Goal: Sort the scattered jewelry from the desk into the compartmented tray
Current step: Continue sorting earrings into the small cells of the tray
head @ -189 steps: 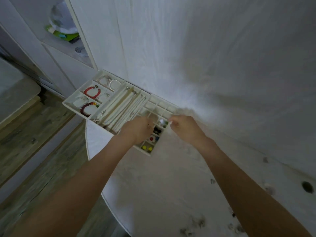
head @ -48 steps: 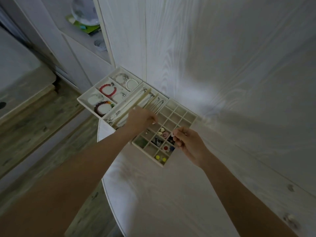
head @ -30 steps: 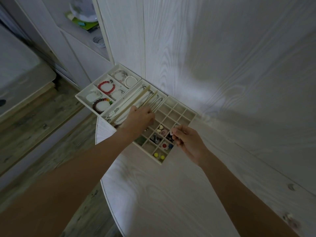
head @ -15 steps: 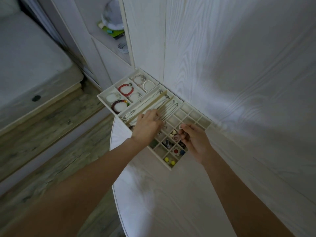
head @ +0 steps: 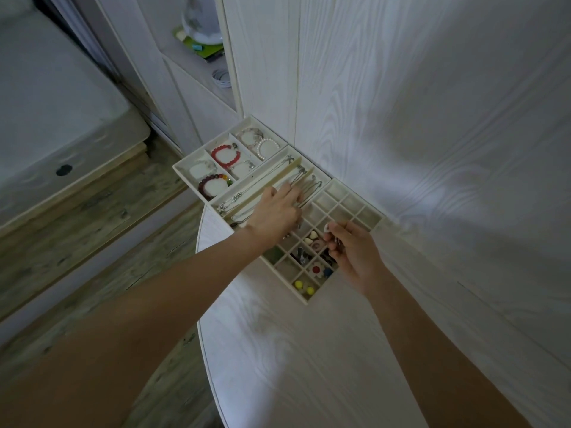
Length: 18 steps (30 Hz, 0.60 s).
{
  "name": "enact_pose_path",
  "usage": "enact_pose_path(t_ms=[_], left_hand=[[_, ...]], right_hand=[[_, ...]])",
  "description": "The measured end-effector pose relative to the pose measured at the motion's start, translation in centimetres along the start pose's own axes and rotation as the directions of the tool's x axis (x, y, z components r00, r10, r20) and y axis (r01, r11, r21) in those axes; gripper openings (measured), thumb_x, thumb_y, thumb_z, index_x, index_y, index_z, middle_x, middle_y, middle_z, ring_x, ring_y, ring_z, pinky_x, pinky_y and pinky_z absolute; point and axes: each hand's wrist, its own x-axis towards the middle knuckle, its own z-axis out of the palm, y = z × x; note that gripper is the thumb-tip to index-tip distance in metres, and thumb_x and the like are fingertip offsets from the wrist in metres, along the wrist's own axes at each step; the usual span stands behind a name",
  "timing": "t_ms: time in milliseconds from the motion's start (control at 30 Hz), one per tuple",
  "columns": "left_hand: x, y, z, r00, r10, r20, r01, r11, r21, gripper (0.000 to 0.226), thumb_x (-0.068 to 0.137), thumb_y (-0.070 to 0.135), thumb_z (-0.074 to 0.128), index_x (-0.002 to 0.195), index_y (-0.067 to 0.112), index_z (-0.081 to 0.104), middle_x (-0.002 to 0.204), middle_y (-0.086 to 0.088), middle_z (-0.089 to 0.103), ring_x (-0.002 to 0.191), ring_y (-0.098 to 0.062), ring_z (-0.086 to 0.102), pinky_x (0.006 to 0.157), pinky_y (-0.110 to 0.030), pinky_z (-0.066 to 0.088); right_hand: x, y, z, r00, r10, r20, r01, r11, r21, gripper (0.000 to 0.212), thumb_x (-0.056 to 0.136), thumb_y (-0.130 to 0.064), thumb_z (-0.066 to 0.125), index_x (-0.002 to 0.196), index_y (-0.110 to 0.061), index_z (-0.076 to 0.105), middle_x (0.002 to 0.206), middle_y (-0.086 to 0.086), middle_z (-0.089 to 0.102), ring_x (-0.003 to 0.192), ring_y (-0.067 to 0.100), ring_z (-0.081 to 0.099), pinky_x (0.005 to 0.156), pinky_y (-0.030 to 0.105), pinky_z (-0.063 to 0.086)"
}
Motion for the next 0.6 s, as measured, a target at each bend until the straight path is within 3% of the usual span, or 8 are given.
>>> enact_pose_path(t_ms=[133,600], left_hand=[[0.32,-0.13,-0.24,0.999,0.047,0.011,-0.047,0.999,0.024,0.019,0.087,0.027,0.06,0.104,0.024,0.068,0.133,0.001,0.036,0.124,-0.018,0.032,0.094,-0.035,0.029],[0.22,0.3,0.06,1.0,0.008,-0.019,-0.009,1.0,-0.012,0.021,0.088,0.022,0.057,0.108,0.019,0.064,0.133,-0.003,0.038,0.122,-0.019,0.035,0.097,-0.036,0.03]], right_hand=[[-0.16,-0.09,-0.15,1.0,0.007,-0.022,-0.007,1.0,0.002,0.014,0.094,-0.007,0.051,0.082,-0.006,0.058,0.065,0.003,0.054,0.053,0.007,0.045,0.052,0.018,0.038],[-0.52,0.43,-0.25,1.0,-0.007,-0.023,0.007,1.0,0.0,0.018,0.094,-0.007,0.052,0.077,-0.008,0.057,0.059,0.0,0.053,0.048,0.007,0.042,0.049,0.017,0.037]])
